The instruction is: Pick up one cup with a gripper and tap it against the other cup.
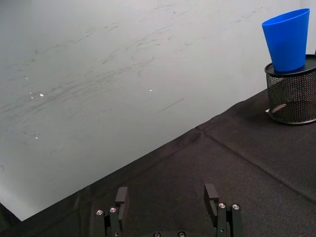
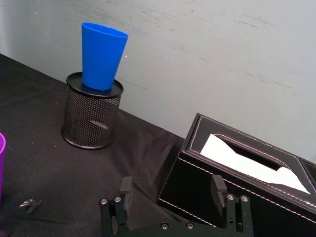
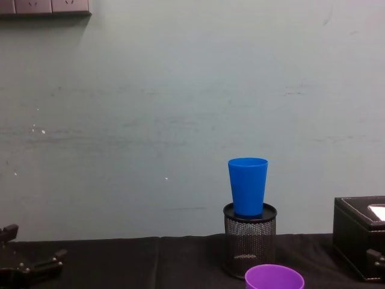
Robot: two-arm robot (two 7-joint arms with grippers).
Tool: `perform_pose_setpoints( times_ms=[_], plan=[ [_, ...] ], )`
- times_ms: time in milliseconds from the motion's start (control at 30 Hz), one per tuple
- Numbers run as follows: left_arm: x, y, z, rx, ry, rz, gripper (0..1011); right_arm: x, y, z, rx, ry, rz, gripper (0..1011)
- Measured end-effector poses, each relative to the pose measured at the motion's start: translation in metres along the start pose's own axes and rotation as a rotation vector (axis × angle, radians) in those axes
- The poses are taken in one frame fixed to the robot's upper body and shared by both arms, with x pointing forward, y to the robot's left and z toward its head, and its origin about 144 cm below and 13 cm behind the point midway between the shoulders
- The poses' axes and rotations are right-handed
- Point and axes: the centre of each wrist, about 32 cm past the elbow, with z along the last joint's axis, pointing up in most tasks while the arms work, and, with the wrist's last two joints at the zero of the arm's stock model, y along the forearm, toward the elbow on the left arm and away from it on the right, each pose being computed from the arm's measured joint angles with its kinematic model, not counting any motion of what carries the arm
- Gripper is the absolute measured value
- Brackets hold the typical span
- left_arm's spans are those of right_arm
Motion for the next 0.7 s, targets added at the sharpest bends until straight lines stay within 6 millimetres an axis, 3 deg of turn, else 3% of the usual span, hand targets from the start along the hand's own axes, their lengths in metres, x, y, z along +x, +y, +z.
perform_pose_setpoints(
  times_ms=[700],
  plan=[
    [0.0, 0.0, 0.0, 0.0, 0.0, 0.0, 1000, 0.0, 0.0, 0.0, 0.0, 0.0, 0.0, 1002]
  ],
)
